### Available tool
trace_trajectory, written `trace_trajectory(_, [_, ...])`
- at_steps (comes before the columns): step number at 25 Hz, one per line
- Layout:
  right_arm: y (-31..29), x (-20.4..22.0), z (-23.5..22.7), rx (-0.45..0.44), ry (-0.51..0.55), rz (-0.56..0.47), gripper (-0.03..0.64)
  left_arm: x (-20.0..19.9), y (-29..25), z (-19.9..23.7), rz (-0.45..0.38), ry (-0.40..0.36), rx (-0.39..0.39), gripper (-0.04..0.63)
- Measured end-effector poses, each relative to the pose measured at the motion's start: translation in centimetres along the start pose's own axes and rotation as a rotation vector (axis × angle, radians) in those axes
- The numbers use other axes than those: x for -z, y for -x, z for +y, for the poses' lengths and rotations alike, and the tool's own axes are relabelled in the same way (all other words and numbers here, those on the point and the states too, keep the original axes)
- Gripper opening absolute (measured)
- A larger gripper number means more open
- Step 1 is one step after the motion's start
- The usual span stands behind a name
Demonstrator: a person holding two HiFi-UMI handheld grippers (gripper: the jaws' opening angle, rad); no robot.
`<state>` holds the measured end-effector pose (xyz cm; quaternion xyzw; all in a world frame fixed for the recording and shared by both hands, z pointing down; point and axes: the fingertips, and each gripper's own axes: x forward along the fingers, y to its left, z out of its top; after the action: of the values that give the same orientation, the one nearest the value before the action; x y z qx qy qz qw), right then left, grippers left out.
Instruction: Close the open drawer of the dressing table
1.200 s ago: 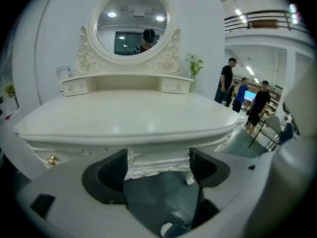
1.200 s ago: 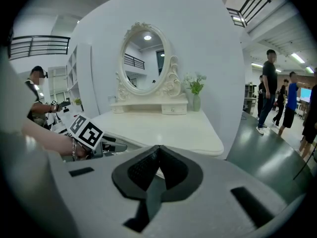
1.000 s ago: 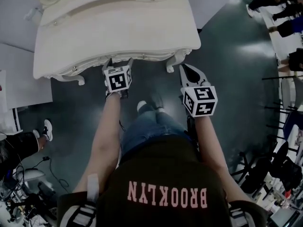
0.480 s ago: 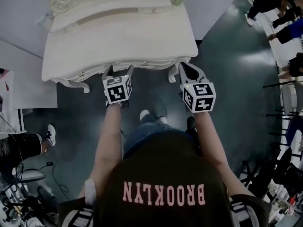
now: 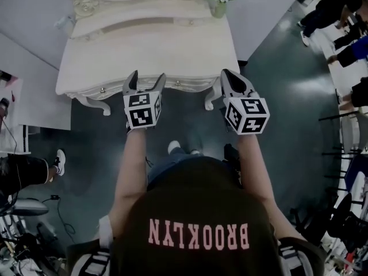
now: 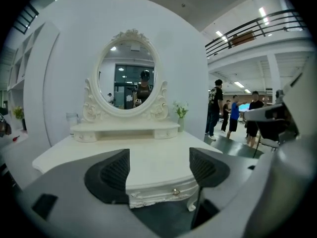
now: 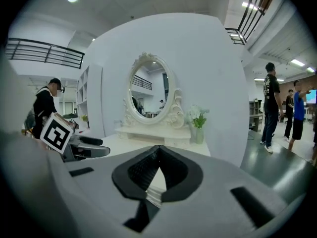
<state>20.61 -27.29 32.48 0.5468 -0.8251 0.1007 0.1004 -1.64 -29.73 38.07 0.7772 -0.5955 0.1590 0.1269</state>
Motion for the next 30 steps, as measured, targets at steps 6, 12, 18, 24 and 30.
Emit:
trace_trajectory(6, [0.8,-4.8,1.3,-0.055,0.073,-0.095,-0.003,-4.8,1.9,-0.3,-0.1,-0.021,0.007,0.37])
trace_trajectory(12, [2.0,-8.5,2.1,-0.082,0.089,-0.181,-0.003,-9.0,3.4,-1.3,-0.191,-0.036,0.035,0.367])
trace_trajectory(18, [3.1,-9.9,2.2,-0.062,0.153,-0.228,-0.003,-11.6,4.9,-1.9,-0.285,-0.043,0.003,0.089])
trace_trajectory(24, [3.5,-10.7,2.0,-0.045,0.167,-0.252,-0.003,-13.3,6.1,-3.1,-0.36,-0.076,0.051,0.006])
trace_trajectory(30, [3.6,-10.8,2.0,-0.039,0.181,-0.249,-0.003,-14.9,7.0,-3.2,-0.405,-0.088,0.061,0.006])
